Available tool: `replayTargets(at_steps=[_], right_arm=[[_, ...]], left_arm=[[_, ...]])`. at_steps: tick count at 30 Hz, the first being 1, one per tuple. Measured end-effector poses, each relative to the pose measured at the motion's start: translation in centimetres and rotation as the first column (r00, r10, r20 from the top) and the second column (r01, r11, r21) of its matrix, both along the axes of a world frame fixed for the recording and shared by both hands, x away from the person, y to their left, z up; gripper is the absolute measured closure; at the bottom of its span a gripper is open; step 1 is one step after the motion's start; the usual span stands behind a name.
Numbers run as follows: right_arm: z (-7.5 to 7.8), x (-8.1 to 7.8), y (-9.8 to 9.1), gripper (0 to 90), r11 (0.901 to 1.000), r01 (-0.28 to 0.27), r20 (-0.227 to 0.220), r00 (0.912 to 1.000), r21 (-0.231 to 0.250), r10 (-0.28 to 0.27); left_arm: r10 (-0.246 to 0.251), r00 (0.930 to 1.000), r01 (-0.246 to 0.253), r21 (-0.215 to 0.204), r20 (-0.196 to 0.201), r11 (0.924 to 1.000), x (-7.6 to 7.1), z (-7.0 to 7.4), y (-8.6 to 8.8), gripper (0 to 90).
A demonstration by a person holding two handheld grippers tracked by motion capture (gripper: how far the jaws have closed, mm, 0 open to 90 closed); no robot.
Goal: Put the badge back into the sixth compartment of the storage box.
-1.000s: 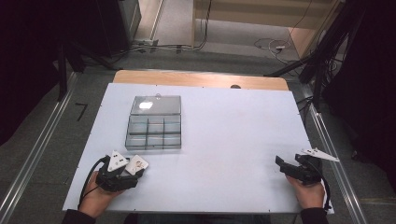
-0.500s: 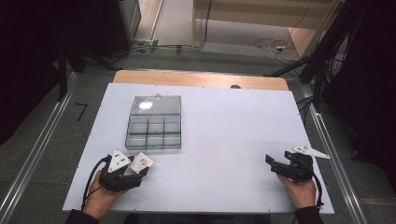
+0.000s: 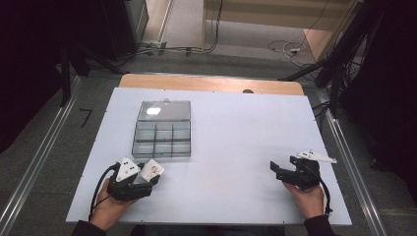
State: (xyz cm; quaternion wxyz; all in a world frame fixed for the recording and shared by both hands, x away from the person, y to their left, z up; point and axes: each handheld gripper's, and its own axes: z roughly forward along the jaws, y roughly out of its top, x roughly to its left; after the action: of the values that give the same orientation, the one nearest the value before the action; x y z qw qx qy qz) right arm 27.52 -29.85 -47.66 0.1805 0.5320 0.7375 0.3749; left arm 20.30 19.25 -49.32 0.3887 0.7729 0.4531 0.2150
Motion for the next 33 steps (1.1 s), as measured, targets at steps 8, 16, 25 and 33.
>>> replayTargets(at_steps=[8,16,25,33], right_arm=[[0.4,0.2,1.4,15.4,0.9991,-0.04,0.003,0.9992,0.014,0.04],[0.7,0.7,3.7,15.4,0.9954,-0.094,0.006,0.9955,0.013,0.094],[1.0,0.9,5.4,15.4,0.9908,-0.135,0.019,0.9908,0.016,0.134],[1.2,1.0,6.8,15.5,0.9855,-0.169,0.022,0.9855,0.017,0.168]], left_arm=[[0.0,0.9996,0.001,-0.015,0.027,0.9999,0.3,0.4,-0.6,33.2],[-0.002,0.9989,0.003,-0.021,0.048,0.9998,0.8,0.7,-1.3,33.2],[-0.015,0.9976,0.017,-0.026,0.067,0.9995,1.2,1.0,-2.2,33.2],[-0.018,0.997,0.02,-0.029,0.075,0.9994,1.5,1.3,-2.7,33.2]])
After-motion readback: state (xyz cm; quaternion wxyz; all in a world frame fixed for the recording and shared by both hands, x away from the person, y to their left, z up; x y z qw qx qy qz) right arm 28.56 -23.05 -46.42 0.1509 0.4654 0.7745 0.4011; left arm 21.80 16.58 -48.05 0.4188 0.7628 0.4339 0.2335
